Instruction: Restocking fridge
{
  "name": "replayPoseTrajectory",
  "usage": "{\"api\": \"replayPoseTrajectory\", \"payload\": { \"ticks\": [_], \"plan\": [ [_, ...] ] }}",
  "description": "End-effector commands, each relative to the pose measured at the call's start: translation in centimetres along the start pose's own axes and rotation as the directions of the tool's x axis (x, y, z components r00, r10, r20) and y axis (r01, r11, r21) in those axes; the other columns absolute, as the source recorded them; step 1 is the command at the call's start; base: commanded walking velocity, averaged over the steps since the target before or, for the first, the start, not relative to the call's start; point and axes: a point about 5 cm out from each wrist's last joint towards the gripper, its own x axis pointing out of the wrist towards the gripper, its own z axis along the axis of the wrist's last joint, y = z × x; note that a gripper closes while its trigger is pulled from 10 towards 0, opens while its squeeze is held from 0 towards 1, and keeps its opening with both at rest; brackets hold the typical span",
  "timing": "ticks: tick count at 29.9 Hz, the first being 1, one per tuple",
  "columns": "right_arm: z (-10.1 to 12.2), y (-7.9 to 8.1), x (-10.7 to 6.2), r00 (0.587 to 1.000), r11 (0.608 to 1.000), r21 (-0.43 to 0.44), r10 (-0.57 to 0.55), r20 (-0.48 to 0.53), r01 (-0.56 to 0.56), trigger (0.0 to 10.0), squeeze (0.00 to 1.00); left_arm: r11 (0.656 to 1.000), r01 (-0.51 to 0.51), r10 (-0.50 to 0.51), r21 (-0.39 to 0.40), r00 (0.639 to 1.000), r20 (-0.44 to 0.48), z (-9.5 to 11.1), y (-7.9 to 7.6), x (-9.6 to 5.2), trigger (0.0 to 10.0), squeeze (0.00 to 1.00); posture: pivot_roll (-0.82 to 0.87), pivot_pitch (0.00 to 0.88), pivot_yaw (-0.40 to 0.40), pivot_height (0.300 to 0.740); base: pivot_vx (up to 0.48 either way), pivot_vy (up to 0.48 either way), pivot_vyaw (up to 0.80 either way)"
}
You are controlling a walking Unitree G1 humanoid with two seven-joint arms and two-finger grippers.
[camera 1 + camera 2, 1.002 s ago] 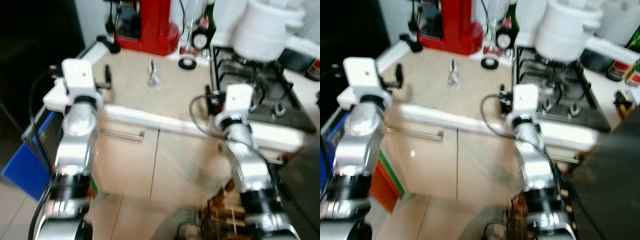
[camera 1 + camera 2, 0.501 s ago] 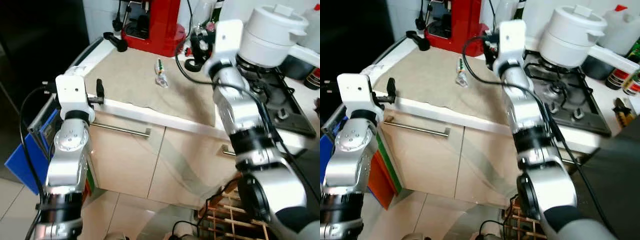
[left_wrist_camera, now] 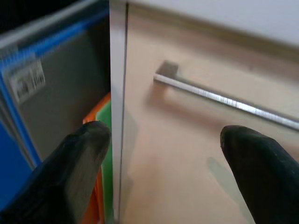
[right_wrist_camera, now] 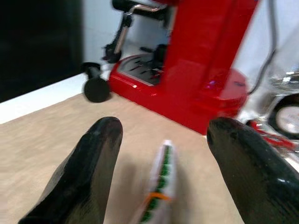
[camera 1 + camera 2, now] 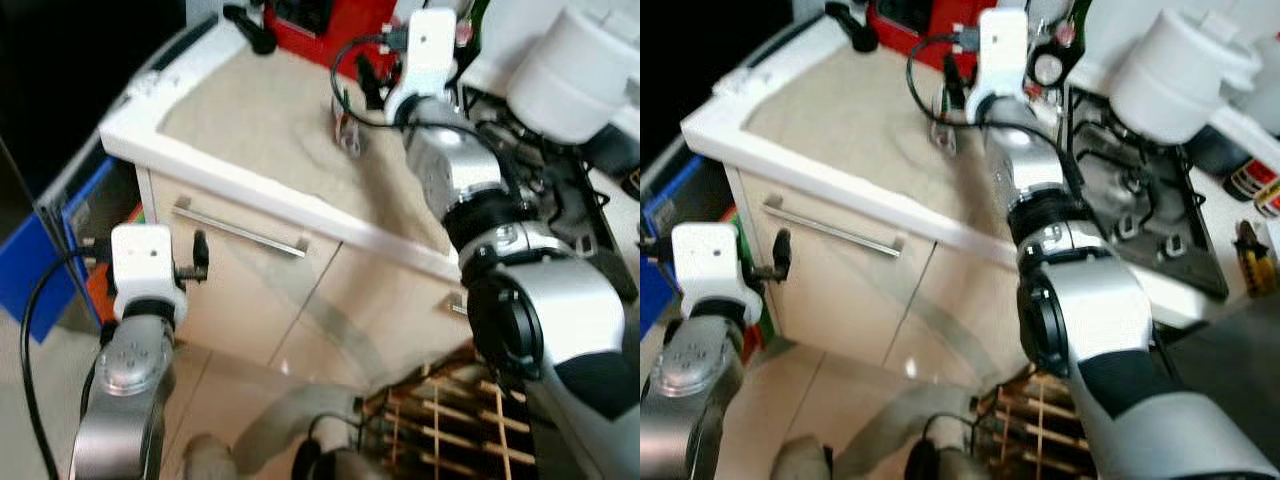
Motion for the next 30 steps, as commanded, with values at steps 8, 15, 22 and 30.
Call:
{"api": "replayPoseTrajectory", "payload": {
  "ticks": [8,15,22,30],
  "plan": [
    [-0.5,-0.5,0.1,0.997,0.993,0.108,-0.048,-0.066,0.055,10.0,0.00,1.000,-0.008,0.008,-0.019,1.000,-0.021,0.3,-0.6,-1.8,10.0,0.00,0.49,0.235,-0.296,0.740,0.000,0.000,0.00],
    [-2.0,-1.1,-0.2,0.986,0.981,0.159,-0.089,-0.141,0.112,10.0,0.00,0.999,-0.044,0.043,-0.014,0.998,-0.041,0.5,0.1,-2.5,10.0,0.00,0.49,0.263,-0.281,0.740,0.000,0.000,0.00],
    [-3.1,-0.8,-0.4,0.978,0.964,0.239,-0.066,-0.197,0.113,10.0,0.00,0.998,-0.060,0.060,-0.011,0.997,-0.041,0.9,0.4,-2.7,10.0,0.00,0.51,0.280,-0.268,0.740,0.000,0.000,0.00],
    [-4.0,0.3,-0.5,0.973,0.962,0.260,-0.016,-0.232,0.078,10.0,0.00,0.996,-0.091,0.090,-0.007,0.995,-0.037,1.4,1.0,-2.7,10.0,0.00,0.51,0.297,-0.268,0.740,0.000,0.000,0.00]
  ]
}}
